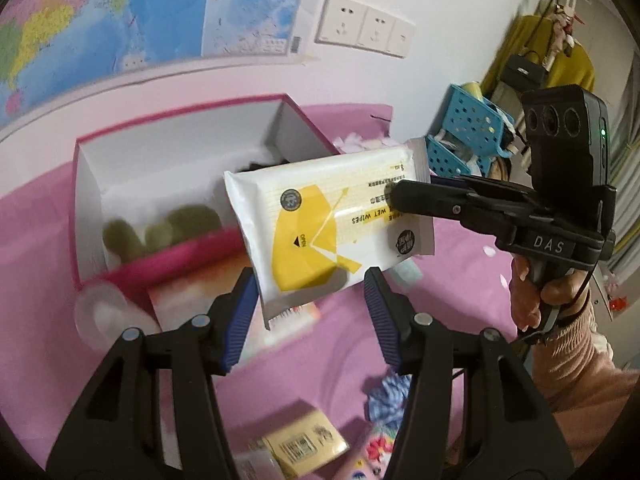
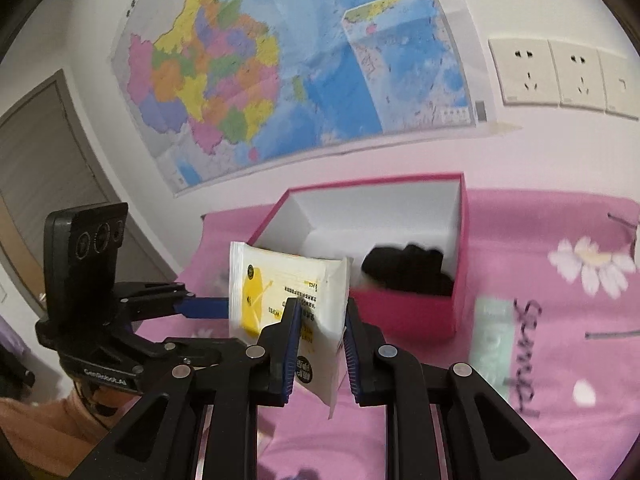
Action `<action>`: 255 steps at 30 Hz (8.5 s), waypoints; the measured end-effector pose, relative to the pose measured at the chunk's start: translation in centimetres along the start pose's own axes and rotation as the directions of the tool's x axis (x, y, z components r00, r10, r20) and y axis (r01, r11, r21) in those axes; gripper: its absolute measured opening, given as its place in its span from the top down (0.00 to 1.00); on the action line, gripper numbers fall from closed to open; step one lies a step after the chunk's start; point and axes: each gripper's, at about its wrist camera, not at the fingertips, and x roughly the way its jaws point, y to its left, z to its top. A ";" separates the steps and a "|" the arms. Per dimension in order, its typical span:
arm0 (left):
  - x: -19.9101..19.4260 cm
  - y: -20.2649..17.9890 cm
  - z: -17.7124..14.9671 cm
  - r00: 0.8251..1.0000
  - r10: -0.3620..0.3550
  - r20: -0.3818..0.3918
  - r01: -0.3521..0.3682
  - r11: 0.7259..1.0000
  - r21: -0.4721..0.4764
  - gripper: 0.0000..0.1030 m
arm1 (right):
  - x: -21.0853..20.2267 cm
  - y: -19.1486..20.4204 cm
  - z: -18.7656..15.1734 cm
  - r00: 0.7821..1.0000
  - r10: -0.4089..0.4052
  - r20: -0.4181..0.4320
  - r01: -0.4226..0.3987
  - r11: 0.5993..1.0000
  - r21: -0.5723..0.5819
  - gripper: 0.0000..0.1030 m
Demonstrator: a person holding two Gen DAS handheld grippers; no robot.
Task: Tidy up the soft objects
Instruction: 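Carry the wet-wipes pack with the right gripper and drop it into the box, then grasp the floral pink tissue pack with the right gripper, then carry the floral tissue pack with the right gripper and release it into the box, then grasp the blue gingham scrunchie with the right gripper, then carry the scrunchie with the right gripper and drop it into the box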
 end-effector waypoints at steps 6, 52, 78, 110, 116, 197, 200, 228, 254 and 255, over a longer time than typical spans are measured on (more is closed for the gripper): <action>1.9 2.0 3.8 0.998 0.056 -0.007 -0.057 0.998 -0.034 0.45 | 2.8 -2.2 3.3 1.000 -0.016 -0.001 0.017 1.000 0.018 0.80; -3.6 -0.6 -8.9 1.000 0.000 0.003 0.000 1.000 0.022 0.45 | -3.3 0.9 -6.3 0.975 0.166 -0.151 -0.167 0.986 0.005 0.55; -2.5 -4.4 -18.9 0.978 -0.118 -0.174 0.110 0.993 -0.052 0.60 | 3.0 3.7 -17.9 0.856 0.344 -0.385 -0.301 0.939 0.169 0.55; -4.1 -3.8 -10.9 0.996 -0.082 0.023 0.082 0.997 0.007 0.61 | -1.7 5.0 -8.9 0.971 0.210 -0.118 -0.212 0.977 0.002 0.56; -3.5 -3.4 -8.7 0.997 -0.068 0.040 0.068 0.998 0.009 0.61 | -1.7 4.3 -6.9 0.975 0.209 -0.076 -0.209 0.978 0.004 0.56; -5.6 1.8 -9.7 0.993 0.102 0.058 -0.100 0.995 -0.029 0.52 | -0.7 3.2 -7.5 0.970 0.162 -0.180 -0.169 0.985 -0.021 0.51; -4.9 0.7 -11.6 0.999 0.052 0.018 -0.051 0.999 -0.018 0.52 | -0.9 2.2 -10.0 0.966 0.107 -0.235 -0.110 0.994 0.000 0.50; 5.3 -6.5 -14.3 0.953 -0.152 -0.262 0.173 0.983 0.057 0.64 | 0.5 2.2 -15.8 0.958 -0.021 -0.287 -0.003 0.997 -0.082 0.87; 1.4 -2.9 1.0 0.998 -0.044 0.039 0.042 0.998 0.044 0.78 | -1.1 1.3 1.6 0.999 -0.010 0.044 0.015 0.990 -0.137 0.88; 1.6 -2.6 1.6 0.998 -0.037 0.041 0.035 0.999 0.041 0.78 | -0.6 0.7 2.4 0.999 -0.015 0.046 0.021 0.992 -0.125 0.88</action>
